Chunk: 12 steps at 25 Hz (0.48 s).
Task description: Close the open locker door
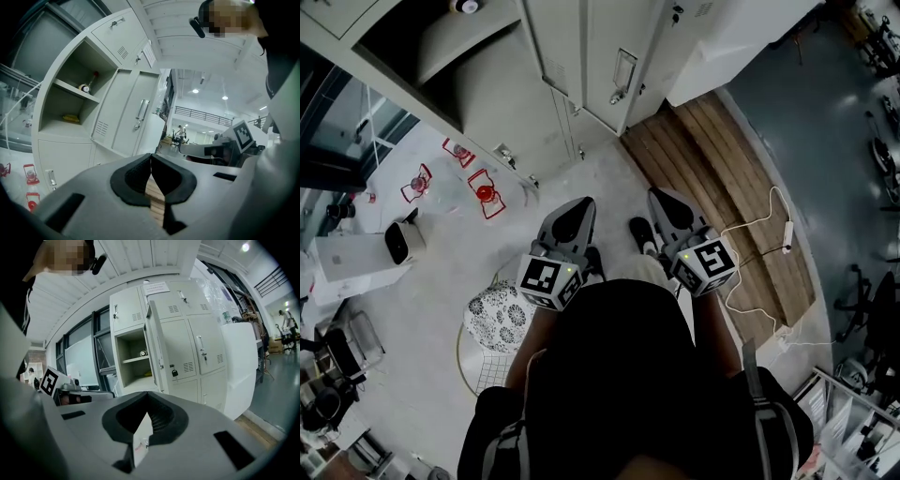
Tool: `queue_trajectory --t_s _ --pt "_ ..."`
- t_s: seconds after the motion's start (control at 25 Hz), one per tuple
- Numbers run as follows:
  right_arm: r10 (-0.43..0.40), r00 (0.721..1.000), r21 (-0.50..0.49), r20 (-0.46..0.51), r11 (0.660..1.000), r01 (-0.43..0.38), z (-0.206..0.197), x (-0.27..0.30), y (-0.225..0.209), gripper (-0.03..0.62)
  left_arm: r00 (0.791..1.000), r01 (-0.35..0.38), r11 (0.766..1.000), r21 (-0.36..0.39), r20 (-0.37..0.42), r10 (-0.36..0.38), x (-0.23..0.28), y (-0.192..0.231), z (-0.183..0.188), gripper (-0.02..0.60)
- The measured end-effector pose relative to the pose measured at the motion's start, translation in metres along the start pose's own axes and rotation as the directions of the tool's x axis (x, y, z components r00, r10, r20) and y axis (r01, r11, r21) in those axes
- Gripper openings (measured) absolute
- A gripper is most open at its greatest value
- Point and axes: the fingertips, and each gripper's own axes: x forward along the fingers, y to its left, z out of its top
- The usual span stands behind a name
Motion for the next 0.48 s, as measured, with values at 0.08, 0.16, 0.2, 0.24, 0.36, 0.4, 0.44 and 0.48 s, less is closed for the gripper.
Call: queue_trajectory --t_s 0.08,0.16,0.2,0.24,0.36,0.4,0.44,0.48 --pt "0.026 1.0 -0.005 0.0 1.0 -0.026 0.005 0.004 -0.01 0.003 1.0 -0.029 1.0 -0.006 0.004 0.029 0.007 0.001 0.001 0.018" --pt "0.06 0.998 -0.01 0.0 0.998 -0.06 0.013 0.008 -0.02 0.003 0.998 -0.058 0.998 -0.006 0.013 0.059 0.015 -0.002 0.006 0.018" --pt "0.078 0.997 -0.013 -0.001 0.997 -0.078 0.017 0.011 -0.026 0.003 0.997 -0.072 0.997 -0.005 0.019 0.072 0.019 -0.004 0.009 0.018" --pt "0.096 0.995 -0.016 -0.005 0.995 -0.096 0.021 0.014 -0.032 0.003 0.996 -0.085 0.996 -0.004 0.025 0.085 0.024 -0.007 0.011 0.018" --pt "0.157 0.987 -0.029 -0.014 0.987 -0.158 0.03 0.021 -0.047 0.003 0.991 -0.127 0.992 -0.005 0.036 0.127 0.037 -0.012 0.016 0.018" --pt "0.183 0.983 -0.038 -0.013 0.982 -0.183 0.035 0.025 -0.051 0.003 0.989 -0.146 0.989 -0.002 0.039 0.146 0.042 -0.012 0.018 0.018" --pt "0.208 0.978 -0.043 -0.012 0.977 -0.208 0.039 0.029 -0.055 0.003 0.985 -0.167 0.986 0.002 0.042 0.167 0.046 -0.011 0.02 0.018" --pt "0.231 0.973 -0.043 -0.011 0.972 -0.231 0.043 0.033 -0.057 0.003 0.981 -0.188 0.982 0.004 0.045 0.187 0.05 -0.011 0.022 0.018"
